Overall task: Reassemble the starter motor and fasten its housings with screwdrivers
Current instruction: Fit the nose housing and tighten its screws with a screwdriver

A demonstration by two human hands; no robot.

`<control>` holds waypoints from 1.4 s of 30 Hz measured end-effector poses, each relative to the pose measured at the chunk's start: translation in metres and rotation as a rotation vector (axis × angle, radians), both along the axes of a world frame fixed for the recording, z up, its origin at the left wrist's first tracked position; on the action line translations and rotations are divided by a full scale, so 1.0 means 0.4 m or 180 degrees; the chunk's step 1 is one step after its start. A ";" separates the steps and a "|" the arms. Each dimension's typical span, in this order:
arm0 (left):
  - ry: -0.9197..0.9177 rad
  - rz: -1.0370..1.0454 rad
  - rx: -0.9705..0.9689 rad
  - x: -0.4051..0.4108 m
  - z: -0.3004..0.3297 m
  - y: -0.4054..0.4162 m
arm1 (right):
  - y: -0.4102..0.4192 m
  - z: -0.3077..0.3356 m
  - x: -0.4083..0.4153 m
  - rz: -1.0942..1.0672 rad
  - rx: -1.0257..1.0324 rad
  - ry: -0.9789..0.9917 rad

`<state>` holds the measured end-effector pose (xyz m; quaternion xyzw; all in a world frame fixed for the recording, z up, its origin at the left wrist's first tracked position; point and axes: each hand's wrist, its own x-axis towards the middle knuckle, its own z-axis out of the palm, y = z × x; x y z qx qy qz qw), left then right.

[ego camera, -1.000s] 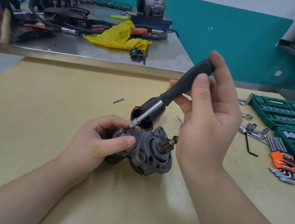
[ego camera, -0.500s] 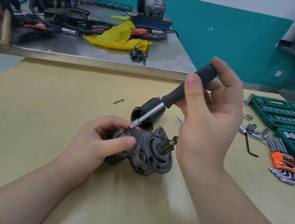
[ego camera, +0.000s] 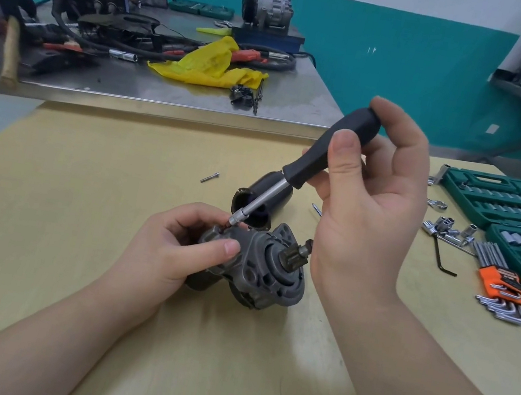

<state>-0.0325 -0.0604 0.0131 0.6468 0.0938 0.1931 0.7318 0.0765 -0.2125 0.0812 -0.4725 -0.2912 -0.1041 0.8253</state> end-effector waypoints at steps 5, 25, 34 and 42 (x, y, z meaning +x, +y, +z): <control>-0.0035 0.0024 0.0014 0.002 -0.003 0.000 | 0.003 0.006 0.009 -0.0293 -0.0119 -0.0100; -0.0359 0.0450 0.0452 -0.011 -0.038 -0.019 | 0.006 0.036 -0.023 -0.0347 -0.0143 -0.0296; -0.0404 0.0421 0.0405 -0.011 -0.032 -0.025 | 0.007 0.029 -0.024 0.0169 -0.0103 -0.0324; -0.0394 0.0350 0.0311 -0.009 -0.032 -0.022 | 0.014 0.029 -0.011 0.0436 0.0005 -0.0110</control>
